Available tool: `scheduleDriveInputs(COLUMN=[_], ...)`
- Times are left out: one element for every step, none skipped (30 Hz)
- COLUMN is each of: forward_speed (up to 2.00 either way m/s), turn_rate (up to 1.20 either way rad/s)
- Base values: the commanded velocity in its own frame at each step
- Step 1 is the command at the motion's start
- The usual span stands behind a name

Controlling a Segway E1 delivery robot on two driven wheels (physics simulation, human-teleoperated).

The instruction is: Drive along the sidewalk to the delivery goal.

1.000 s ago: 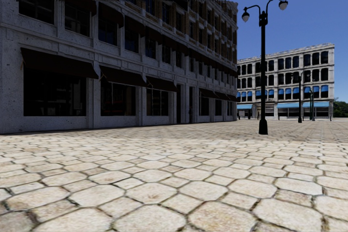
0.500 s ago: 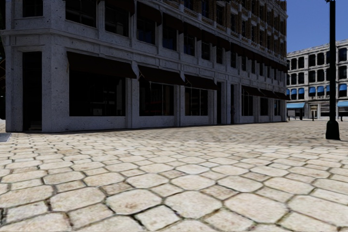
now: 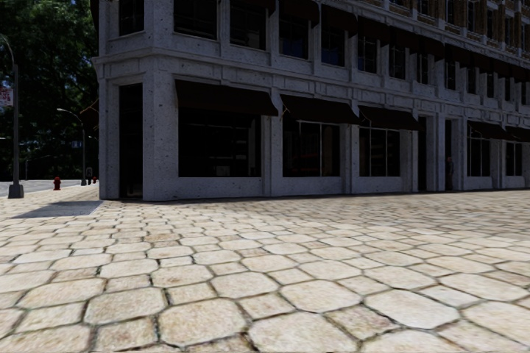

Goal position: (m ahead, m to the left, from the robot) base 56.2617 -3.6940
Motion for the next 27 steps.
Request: scheduleDriveInputs(forward_speed=[2.0, 2.0, 2.0, 2.0, 2.0, 2.0, 2.0, 2.0, 2.0, 2.0, 2.0, 2.0, 2.0, 2.0, 2.0, 2.0, 2.0, 2.0, 2.0, 2.0, 2.0, 2.0, 2.0, 2.0, 2.0, 2.0, 2.0], turn_rate=[0.61, 0.61, 0.61, 0.61, 0.6, 0.6, 0.6, 0.59, 0.59, 0.59, 0.59, 0.59, 0.58, 0.58, 0.54, 0.52, 0.51, 0.51, 0.51, 0.51, 0.51, 0.51, 0.51, 0.51, 0.51, 0.51, 0.51])
